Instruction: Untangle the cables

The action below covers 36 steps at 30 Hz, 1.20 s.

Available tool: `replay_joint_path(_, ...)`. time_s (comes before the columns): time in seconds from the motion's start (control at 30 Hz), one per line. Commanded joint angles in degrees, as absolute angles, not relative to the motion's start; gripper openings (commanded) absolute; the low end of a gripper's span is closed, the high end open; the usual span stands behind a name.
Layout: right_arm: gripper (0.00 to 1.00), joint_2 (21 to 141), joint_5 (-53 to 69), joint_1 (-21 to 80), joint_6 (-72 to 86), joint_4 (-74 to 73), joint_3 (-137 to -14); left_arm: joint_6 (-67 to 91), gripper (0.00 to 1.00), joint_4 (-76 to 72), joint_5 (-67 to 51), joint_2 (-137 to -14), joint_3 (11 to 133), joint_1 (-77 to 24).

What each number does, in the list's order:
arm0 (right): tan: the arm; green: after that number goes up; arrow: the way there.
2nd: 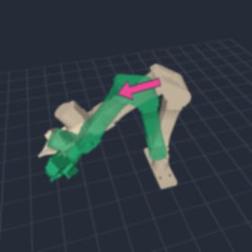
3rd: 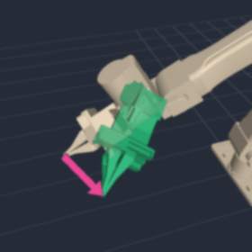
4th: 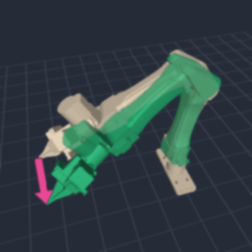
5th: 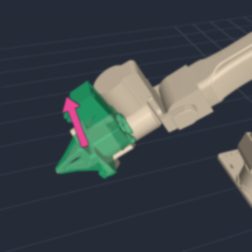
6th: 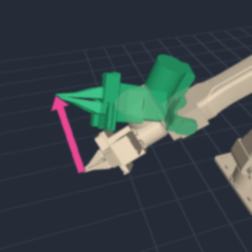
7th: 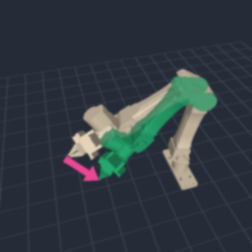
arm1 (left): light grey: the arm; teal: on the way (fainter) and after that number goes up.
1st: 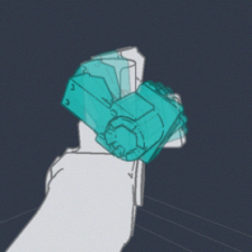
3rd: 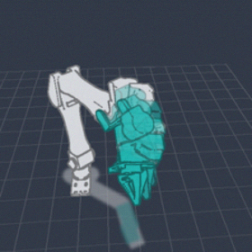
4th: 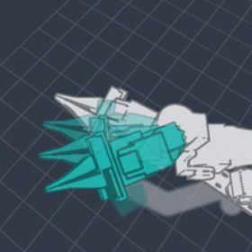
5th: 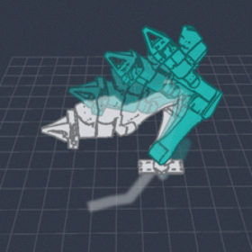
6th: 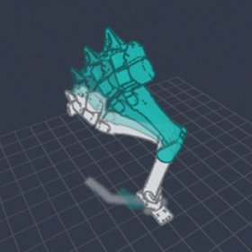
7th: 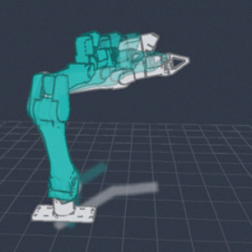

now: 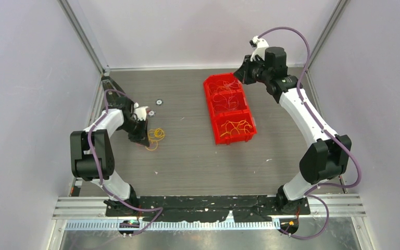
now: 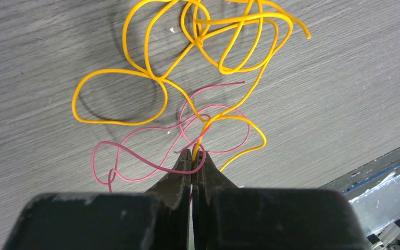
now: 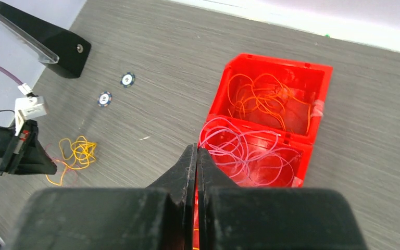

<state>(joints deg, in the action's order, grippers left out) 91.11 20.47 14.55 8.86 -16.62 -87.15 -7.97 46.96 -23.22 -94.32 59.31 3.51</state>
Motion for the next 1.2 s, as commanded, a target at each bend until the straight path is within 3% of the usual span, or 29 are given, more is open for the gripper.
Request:
replay_joint_path(0.0,0.05,88.92,20.78,13.81,7.79,-16.61,-86.12,-8.35,0.00,46.94,-24.61,-94.41,60.78,3.69)
replay_joint_path(0.27,0.05,96.77,22.59,13.91,2.97,-17.89,-84.32,-9.49,0.02,47.97,-25.87,-94.71,60.91,3.67)
replay_joint_path(0.4,0.05,102.88,20.83,15.35,-3.53,-20.96,-85.51,-10.55,0.22,48.85,-27.12,-94.65,60.90,3.65)
replay_joint_path(0.73,0.07,111.09,15.53,16.87,-14.67,-27.56,-88.28,-14.01,0.55,49.41,-28.51,-90.07,60.05,3.69)
replay_joint_path(0.77,0.10,111.40,16.76,16.87,-14.92,-29.16,-90.78,-14.57,0.57,49.43,-28.62,-89.36,60.01,3.69)
replay_joint_path(0.83,0.33,111.19,18.90,16.87,-14.86,-33.08,-93.58,-15.78,0.61,49.13,-28.68,-87.85,59.74,3.69)
replay_joint_path(0.93,0.52,106.92,22.08,16.87,-14.36,-34.39,-94.22,-17.96,0.67,48.30,-27.56,-86.27,58.75,3.69)
replay_joint_path(1.03,0.81,102.27,25.46,16.88,-13.32,-34.87,-94.23,-20.44,0.69,47.21,-24.87,-87.36,59.40,3.40)
replay_joint_path(1.17,1.00,97.91,29.15,16.87,-13.53,-36.43,-94.53,-21.72,0.71,45.48,-19.92,-90.72,61.32,0.73)
